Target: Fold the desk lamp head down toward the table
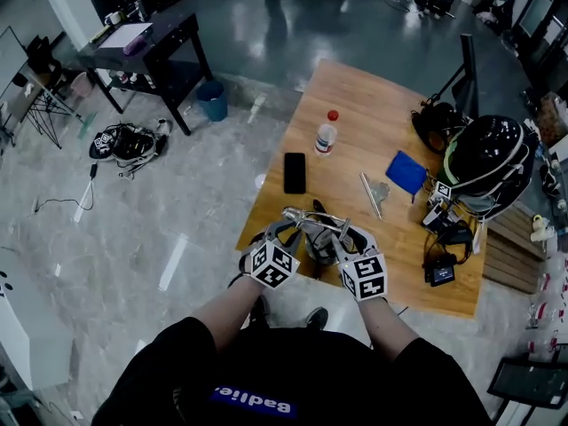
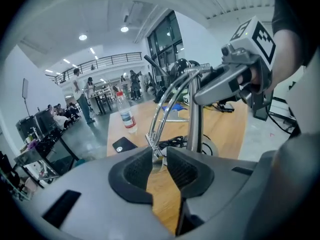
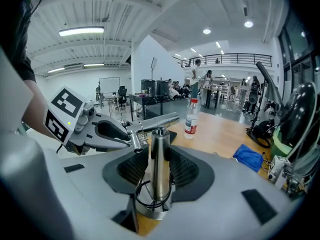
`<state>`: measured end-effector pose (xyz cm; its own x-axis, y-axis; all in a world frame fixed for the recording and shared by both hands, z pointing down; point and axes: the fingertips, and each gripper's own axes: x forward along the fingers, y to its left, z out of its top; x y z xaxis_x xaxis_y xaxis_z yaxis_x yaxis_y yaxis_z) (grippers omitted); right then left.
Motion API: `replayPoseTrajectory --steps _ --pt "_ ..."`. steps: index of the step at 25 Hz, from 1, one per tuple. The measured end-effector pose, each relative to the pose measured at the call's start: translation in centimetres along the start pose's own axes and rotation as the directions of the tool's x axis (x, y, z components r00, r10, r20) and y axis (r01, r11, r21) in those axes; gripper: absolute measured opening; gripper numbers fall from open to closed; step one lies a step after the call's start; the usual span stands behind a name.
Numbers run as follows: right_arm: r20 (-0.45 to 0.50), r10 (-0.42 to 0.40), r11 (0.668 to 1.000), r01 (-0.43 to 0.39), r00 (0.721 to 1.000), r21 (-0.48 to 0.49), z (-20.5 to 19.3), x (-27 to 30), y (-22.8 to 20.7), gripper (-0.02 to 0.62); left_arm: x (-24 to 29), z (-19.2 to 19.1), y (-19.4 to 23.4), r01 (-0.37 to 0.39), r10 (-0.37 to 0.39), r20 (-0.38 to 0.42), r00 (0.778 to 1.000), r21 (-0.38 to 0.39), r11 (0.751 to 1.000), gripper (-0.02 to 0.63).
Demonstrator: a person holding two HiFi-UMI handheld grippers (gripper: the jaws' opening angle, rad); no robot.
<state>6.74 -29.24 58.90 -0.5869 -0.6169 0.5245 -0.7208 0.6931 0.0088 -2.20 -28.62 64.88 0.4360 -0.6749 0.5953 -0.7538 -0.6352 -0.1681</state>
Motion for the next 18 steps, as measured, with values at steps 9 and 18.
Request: replayPoseTrajectory --steps 9,18 --pt "0.094 0.077 0.996 -0.082 0.993 0.046 -0.4 -3.1 0.4 0.118 -5.0 4.3 -0.9 -0.075 0.074 0.062 0.995 0.004 0.997 0.08" --pt "0.105 0.038 0.995 -0.047 0.994 0.086 -2.5 -8.4 3.6 0.118 -11.3 7.4 -5.2 -0.019 0.03 0.205 0.978 -0.056 0.998 0.08"
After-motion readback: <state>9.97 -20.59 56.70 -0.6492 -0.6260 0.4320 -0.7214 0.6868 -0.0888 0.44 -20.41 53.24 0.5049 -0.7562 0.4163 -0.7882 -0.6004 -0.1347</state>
